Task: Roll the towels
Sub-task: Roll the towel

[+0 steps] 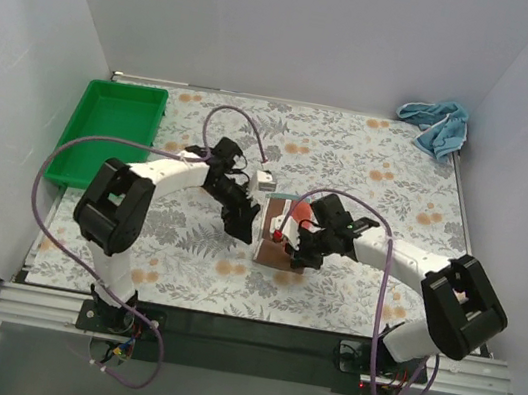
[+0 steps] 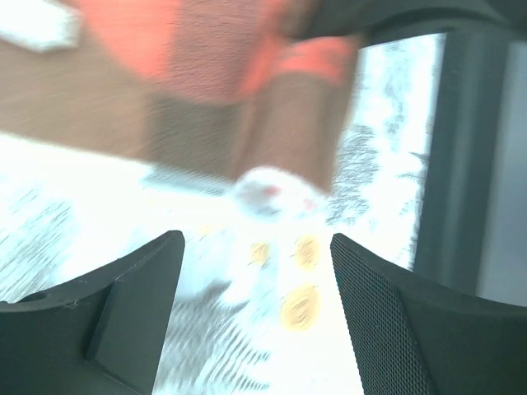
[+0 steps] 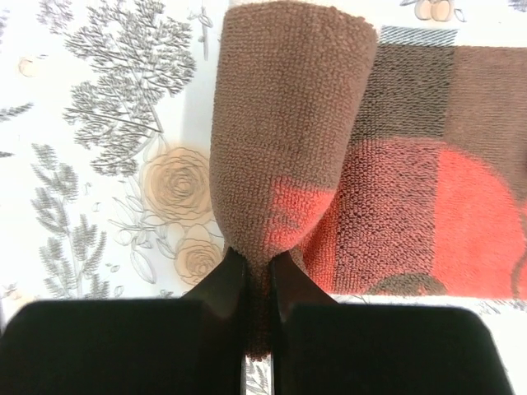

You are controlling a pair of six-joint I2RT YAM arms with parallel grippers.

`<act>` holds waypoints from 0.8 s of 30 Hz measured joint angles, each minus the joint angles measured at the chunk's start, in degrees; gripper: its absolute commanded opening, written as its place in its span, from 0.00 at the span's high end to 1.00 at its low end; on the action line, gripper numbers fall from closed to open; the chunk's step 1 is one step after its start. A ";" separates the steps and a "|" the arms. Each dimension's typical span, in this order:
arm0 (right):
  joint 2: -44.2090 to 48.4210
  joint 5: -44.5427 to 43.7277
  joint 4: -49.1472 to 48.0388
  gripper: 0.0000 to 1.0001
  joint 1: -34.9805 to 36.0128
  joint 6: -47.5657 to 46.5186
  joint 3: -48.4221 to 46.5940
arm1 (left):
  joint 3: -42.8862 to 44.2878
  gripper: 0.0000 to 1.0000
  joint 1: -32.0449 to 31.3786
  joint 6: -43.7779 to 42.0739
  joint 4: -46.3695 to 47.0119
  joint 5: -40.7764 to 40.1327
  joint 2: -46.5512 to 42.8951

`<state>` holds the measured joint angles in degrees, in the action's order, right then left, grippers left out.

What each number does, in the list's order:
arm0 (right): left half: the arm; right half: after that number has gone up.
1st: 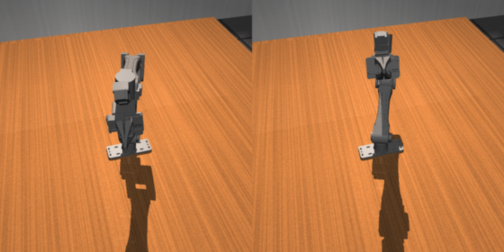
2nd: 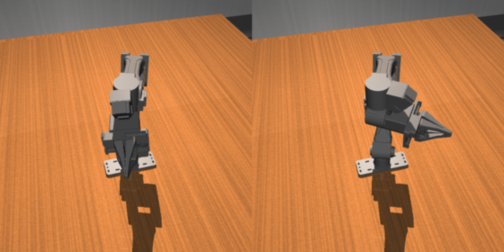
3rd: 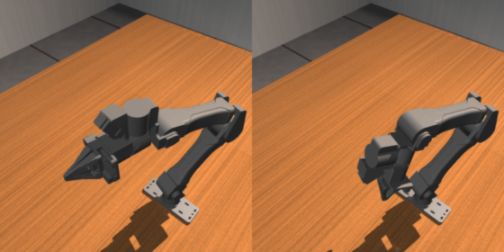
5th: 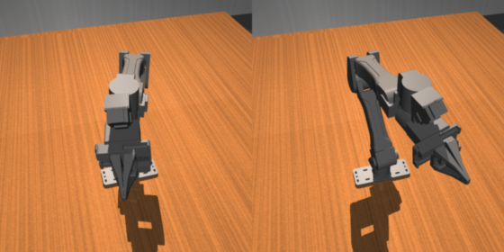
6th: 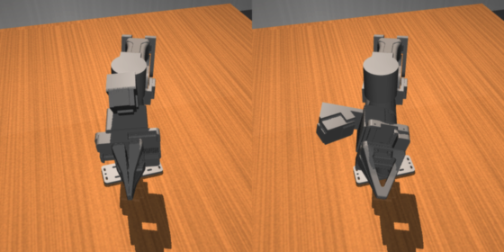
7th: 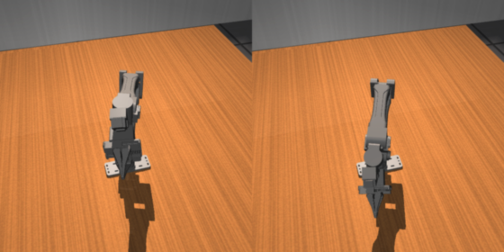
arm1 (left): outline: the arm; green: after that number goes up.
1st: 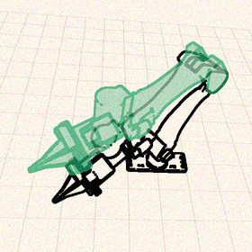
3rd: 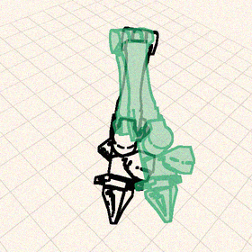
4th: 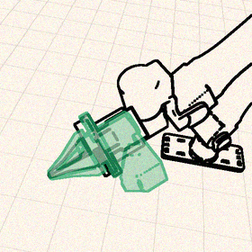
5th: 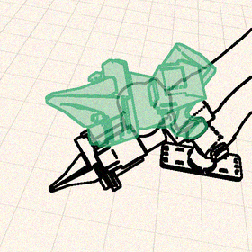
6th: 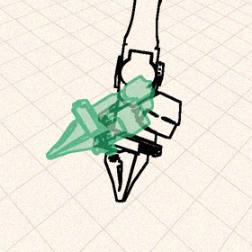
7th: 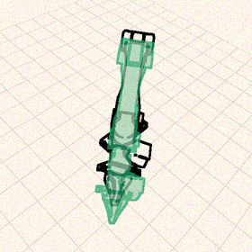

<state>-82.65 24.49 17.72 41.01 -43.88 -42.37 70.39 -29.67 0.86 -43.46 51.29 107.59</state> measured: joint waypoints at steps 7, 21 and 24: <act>-10.97 11.89 11.47 0.99 -4.76 -0.59 -10.93 | -11.85 0.32 5.66 1.49 9.79 -8.31 -18.97; -30.45 26.36 29.57 0.99 -10.40 -1.20 -27.34 | -25.77 0.27 -22.51 -12.70 23.58 -32.79 -27.71; -32.37 27.54 31.82 0.99 -10.69 -1.40 -28.92 | -25.77 0.27 -24.11 -14.14 26.51 -35.01 -24.70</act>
<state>-115.02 52.03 49.54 30.33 -45.28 -71.29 44.62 -53.78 -13.28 -16.95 16.27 82.89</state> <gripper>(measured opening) 0.076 0.724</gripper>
